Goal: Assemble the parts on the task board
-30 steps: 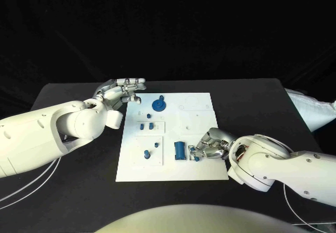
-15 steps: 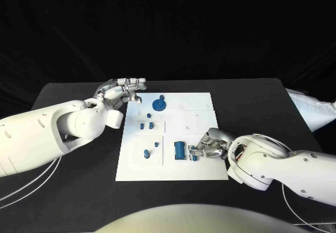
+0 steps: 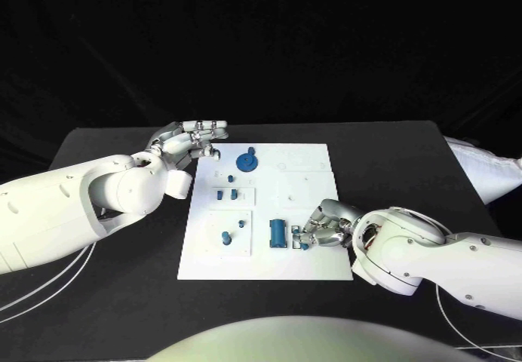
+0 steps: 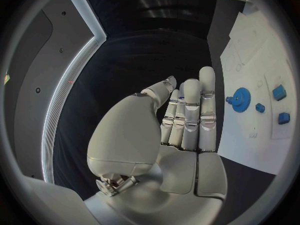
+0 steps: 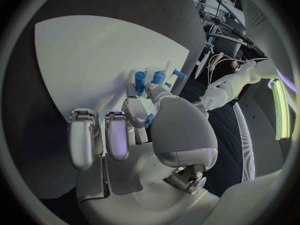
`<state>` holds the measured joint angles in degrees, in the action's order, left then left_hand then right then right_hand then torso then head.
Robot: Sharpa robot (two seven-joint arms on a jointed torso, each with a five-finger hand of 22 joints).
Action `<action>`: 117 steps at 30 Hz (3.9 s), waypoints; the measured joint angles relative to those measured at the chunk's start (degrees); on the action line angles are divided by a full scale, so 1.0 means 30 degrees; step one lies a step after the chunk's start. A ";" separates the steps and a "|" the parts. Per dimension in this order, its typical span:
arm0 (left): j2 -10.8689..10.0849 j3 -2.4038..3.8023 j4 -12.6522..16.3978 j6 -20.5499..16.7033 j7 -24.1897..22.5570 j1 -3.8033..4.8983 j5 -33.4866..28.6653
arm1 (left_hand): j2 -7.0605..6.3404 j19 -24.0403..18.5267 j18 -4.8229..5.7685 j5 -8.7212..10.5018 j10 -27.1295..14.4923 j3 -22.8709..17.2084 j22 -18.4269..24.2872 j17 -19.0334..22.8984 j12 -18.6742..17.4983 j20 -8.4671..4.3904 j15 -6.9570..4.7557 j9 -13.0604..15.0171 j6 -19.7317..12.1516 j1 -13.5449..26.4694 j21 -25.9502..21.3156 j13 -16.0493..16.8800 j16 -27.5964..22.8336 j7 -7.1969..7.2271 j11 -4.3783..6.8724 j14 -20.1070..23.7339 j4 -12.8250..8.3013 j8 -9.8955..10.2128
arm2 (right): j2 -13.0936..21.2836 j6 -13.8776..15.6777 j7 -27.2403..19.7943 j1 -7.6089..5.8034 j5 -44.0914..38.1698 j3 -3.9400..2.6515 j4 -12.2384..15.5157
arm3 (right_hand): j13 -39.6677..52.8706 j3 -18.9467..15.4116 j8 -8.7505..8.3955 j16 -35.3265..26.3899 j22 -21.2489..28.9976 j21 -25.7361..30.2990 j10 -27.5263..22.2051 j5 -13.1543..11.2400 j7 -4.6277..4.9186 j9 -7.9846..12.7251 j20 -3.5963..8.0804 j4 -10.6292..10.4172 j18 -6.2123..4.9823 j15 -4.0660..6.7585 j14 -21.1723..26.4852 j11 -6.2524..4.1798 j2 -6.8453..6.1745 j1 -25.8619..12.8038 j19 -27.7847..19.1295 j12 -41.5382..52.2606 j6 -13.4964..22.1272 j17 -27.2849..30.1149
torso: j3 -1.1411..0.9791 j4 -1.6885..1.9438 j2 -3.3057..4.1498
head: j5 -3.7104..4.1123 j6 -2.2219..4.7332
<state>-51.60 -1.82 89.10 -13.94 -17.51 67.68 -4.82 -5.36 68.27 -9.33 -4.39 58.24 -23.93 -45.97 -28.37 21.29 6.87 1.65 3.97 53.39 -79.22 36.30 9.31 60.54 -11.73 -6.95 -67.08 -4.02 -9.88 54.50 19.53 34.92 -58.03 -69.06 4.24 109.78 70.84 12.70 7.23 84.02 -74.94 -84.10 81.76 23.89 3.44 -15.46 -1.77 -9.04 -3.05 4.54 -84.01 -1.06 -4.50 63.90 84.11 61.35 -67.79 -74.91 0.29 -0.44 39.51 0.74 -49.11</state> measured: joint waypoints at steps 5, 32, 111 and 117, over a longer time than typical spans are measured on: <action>0.0001 0.0000 -0.0002 0.0014 0.0016 0.0000 0.0000 | 0.0000 -0.0069 0.0000 0.0000 -0.0001 0.0000 0.0000 0.0000 0.0000 0.0068 0.0001 0.0000 -0.0063 0.0000 0.0000 -0.0001 0.0000 0.0064 -0.0001 0.0000 0.0000 0.0000 | -0.0036 -0.0005 0.0002 0.0006 -0.0064 0.0007 0.0021 | 0.0217 -0.0418 0.0021 0.0069 0.0002 0.0000 0.0073 -0.0203 -0.0098 -0.0073 0.0024 -0.0418 0.0002 0.0027 0.0028 -0.0073 0.0251 -0.0602 -0.0025 0.0291 -0.0098 0.0001 | 0.0002 0.0000 0.0002 | -0.0002 0.0000; 0.0000 -0.0001 -0.0006 0.0068 0.0109 0.0000 0.0002 | 0.0000 -0.0068 -0.0001 0.0000 0.0000 0.0000 0.0000 0.0018 -0.0001 0.0068 0.0000 0.0000 -0.0064 0.0000 0.0000 -0.0007 0.0000 0.0068 0.0000 0.0000 0.0000 0.0001 | 0.0394 -0.0030 -0.0150 0.0006 -0.0853 0.0003 0.0353 | 0.0661 -0.3957 0.0168 0.0068 0.0006 -0.0077 0.0171 -0.3798 -0.0064 -0.0474 0.0071 -0.1348 0.0001 0.0026 0.0029 -0.0036 0.0216 0.0002 -0.0072 0.0443 -0.0196 -0.0011 | -0.0018 -0.0011 0.0002 | 0.0000 0.0055; 0.0553 -0.0141 -0.0626 0.0129 0.0056 -0.0501 -0.0068 | 0.0000 -0.0068 0.0002 0.0000 -0.0137 0.0101 0.0000 0.0068 0.0114 0.0068 0.0066 0.0000 -0.0066 0.0000 -0.0070 0.0001 0.0000 0.0072 0.0000 0.0066 -0.0004 -0.0071 | -0.0838 0.0678 -0.4208 -0.1206 -0.1153 -0.0187 -0.1147 | 0.0722 -0.5943 0.1134 -0.0080 0.0006 -0.0075 -0.0069 -0.6246 -0.0126 -0.1242 0.0077 0.1807 0.0000 0.0059 0.0057 0.0195 0.1041 0.4089 -0.0006 0.0394 0.0006 -0.0013 | 0.0040 0.0101 -0.0544 | 0.0134 0.0214; 0.0552 -0.0136 -0.0616 0.0131 0.0044 -0.0521 -0.0089 | 0.0000 -0.0068 -0.0001 0.0000 -0.0137 0.0101 0.0000 0.0067 0.0114 0.0068 0.0066 -0.0001 -0.0065 0.0000 -0.0070 0.0000 0.0000 0.0072 0.0000 0.0066 -0.0005 -0.0071 | -0.1443 0.0051 -0.3595 -0.0626 -0.3364 -0.0130 -0.1221 | 0.0722 -0.6155 0.2834 -0.0080 0.0006 -0.0075 -0.0066 -0.6346 -0.0324 -0.2693 0.0227 0.2124 0.0001 0.0128 -0.0010 0.0192 0.1041 0.4088 -0.0060 0.0437 0.0651 -0.0011 | 0.0027 0.0103 -0.0540 | 0.0106 0.0141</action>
<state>-49.95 -2.23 87.26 -13.55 -17.37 66.12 -5.08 -5.36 68.07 -9.33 -4.39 57.83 -23.63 -45.97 -28.17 21.64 7.07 1.85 3.97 53.19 -79.22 36.09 9.31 60.54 -11.51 -6.95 -66.88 -4.03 -10.09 50.17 19.69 24.14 -59.91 -79.15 3.85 106.12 73.00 -5.76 15.74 83.78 -74.92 -84.32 81.56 4.85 2.47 -23.54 -1.09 -2.67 -3.05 4.93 -84.04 -0.49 -1.38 76.17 83.93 62.66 -65.83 -74.95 0.37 -0.14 37.89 1.05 -48.69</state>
